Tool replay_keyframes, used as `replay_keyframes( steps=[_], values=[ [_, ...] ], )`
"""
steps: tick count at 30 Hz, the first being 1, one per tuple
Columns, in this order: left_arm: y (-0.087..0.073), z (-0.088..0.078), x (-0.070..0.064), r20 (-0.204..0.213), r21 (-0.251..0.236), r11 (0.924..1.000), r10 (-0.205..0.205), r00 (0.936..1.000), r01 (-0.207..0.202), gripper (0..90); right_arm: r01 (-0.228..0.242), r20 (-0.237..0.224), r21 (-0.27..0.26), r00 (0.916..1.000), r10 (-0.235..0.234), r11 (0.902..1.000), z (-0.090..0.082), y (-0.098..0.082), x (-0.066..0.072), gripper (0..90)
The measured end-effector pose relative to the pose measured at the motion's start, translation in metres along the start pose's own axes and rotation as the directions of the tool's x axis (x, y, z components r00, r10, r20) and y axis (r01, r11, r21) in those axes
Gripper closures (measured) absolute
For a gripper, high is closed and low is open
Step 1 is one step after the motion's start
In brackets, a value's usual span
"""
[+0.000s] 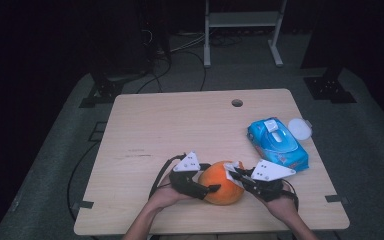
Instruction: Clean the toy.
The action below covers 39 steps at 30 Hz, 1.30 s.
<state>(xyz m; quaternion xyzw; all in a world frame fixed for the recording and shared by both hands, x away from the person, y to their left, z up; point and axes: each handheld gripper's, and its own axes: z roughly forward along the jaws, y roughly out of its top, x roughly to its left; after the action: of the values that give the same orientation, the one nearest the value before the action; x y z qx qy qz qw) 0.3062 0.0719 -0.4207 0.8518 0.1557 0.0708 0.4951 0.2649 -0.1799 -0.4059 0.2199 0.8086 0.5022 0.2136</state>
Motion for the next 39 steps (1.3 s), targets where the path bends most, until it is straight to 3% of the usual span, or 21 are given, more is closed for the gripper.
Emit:
replay_keyframes(
  steps=[2, 4, 7, 8, 11, 13, 15, 19, 22, 27, 29, 31, 39],
  values=[
    [-0.001, -0.001, 0.002, -0.003, 0.014, 0.9999, 0.006, 1.0000, -0.006, 32.3, 0.007, -0.043, -0.018, 0.9991, -0.008, 0.9998, 0.002, 0.003, 0.007, 84.8],
    [-0.004, -0.003, 0.004, 0.001, 0.019, 0.9998, 0.012, 0.9999, -0.012, 34.2, 0.041, -0.038, -0.001, 0.9985, -0.041, 0.9992, 0.003, 0.003, 0.011, 84.8],
    [-0.008, -0.005, 0.007, -0.003, 0.024, 0.9997, 0.001, 1.0000, -0.001, 35.1, 0.027, -0.027, 0.015, 0.9993, -0.026, 0.9995, 0.002, -0.001, 0.005, 84.8],
    [-0.008, -0.005, 0.008, 0.005, 0.017, 0.9998, -0.012, 0.9999, 0.012, 34.2, 0.020, -0.023, 0.019, 0.9995, -0.019, 0.9996, 0.001, -0.004, 0.002, 84.8],
    [-0.001, -0.007, 0.009, 0.023, -0.028, 0.9992, -0.028, 0.9994, 0.028, 19.7, 0.011, -0.019, 0.016, 0.9998, -0.010, 0.9998, 0.003, -0.005, 0.003, 84.8],
    [0.002, -0.007, 0.006, 0.013, -0.037, 0.9992, -0.015, 0.9998, 0.016, 22.6, 0.006, -0.046, -0.002, 0.9989, -0.006, 1.0000, 0.007, -0.002, 0.007, 84.8],
    [-0.001, -0.006, 0.006, 0.003, -0.009, 0.9999, 0.013, 0.9999, -0.013, 29.9, 0.034, -0.043, 0.010, 0.9985, -0.034, 0.9994, 0.011, 0.000, 0.012, 84.8],
    [-0.007, -0.009, 0.010, -0.009, 0.002, 1.0000, 0.007, 0.9999, -0.007, 35.8, 0.041, -0.028, 0.029, 0.9988, -0.040, 0.9987, 0.007, -0.004, 0.006, 84.8],
    [-0.011, -0.010, 0.013, -0.001, -0.001, 1.0000, -0.009, 1.0000, 0.009, 36.3, 0.010, -0.012, 0.043, 0.9999, -0.009, 0.9990, 0.003, -0.011, -0.002, 84.8],
    [-0.004, -0.008, 0.013, 0.033, -0.005, 0.9982, -0.059, 0.9977, 0.059, 20.8, 0.023, -0.023, 0.029, 0.9995, -0.022, 0.9993, 0.006, -0.009, 0.006, 84.8],
    [-0.004, -0.006, 0.011, 0.014, 0.011, 0.9996, -0.026, 0.9996, 0.026, 26.5, 0.032, -0.064, 0.012, 0.9974, -0.031, 0.9994, 0.009, -0.005, 0.013, 84.8],
    [-0.006, -0.008, 0.012, 0.005, 0.019, 0.9997, -0.012, 0.9999, 0.012, 31.2, 0.050, -0.074, 0.017, 0.9961, -0.048, 0.9986, 0.012, -0.004, 0.019, 84.8],
    [-0.014, -0.012, 0.018, 0.003, 0.021, 0.9996, -0.019, 0.9998, 0.019, 37.2, -0.027, -0.031, 0.034, 0.9991, 0.028, 0.9991, 0.007, -0.021, -0.008, 84.8]
  ],
)
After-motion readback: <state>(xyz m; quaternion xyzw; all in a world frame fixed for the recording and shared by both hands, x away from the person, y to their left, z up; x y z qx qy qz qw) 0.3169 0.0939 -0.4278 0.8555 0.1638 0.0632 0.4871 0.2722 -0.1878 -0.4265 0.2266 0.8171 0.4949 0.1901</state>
